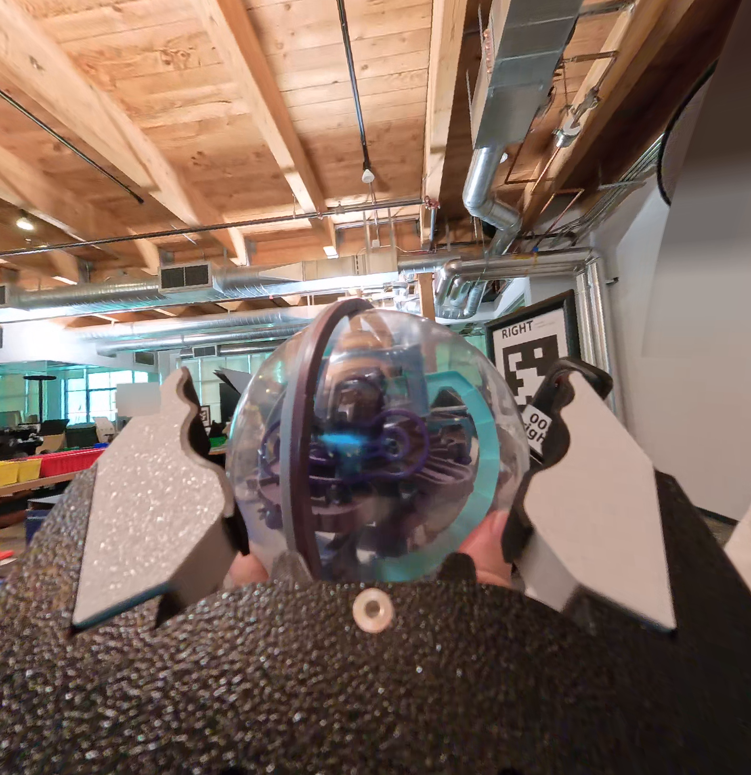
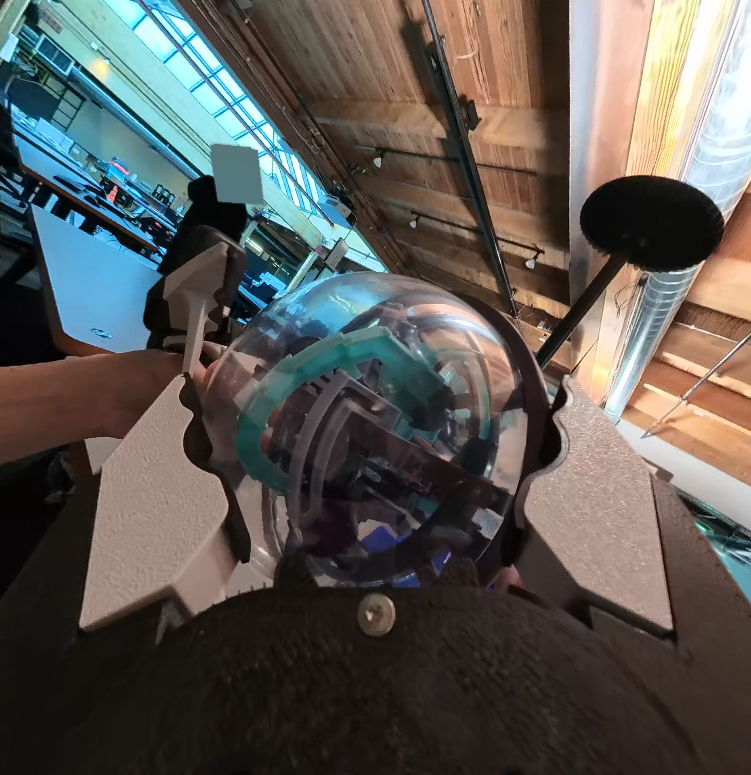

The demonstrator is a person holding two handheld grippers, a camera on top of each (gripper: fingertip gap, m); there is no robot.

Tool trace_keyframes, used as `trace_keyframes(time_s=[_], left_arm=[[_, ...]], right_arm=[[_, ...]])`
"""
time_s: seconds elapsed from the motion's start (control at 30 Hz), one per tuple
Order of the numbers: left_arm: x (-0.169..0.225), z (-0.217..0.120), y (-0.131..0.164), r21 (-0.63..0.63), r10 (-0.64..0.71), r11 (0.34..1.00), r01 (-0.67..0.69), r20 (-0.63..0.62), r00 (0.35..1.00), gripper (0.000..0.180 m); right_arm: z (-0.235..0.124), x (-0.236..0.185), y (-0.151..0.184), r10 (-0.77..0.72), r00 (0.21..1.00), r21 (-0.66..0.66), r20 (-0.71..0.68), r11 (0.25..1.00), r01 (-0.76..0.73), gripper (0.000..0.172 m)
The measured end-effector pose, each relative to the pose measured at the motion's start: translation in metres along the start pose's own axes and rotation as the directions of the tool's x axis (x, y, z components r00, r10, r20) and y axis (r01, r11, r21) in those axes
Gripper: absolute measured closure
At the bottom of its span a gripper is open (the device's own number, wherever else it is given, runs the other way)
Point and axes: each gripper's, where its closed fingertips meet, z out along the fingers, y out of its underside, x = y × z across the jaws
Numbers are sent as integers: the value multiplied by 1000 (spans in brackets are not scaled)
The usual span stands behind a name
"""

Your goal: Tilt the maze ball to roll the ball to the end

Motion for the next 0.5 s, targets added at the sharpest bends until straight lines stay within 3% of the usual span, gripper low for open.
trace_keyframes(time_s=[0.03,0.23,0.5], left_arm=[[1,0,0,-5,-7,1000,7,-3,1000,24],[3,1,2,-46,3,999,-3,0,1000,24],[4,1,-4,-8,35,999,-35,2,999,24]], right_arm=[[-1,-1,-2,1,1000,8,5,1000,-1,15],[-3,-1,-4,66,997,41,28,997,-67,15],[-2,-4,-10,34,999,82,32,996,-36,15]])
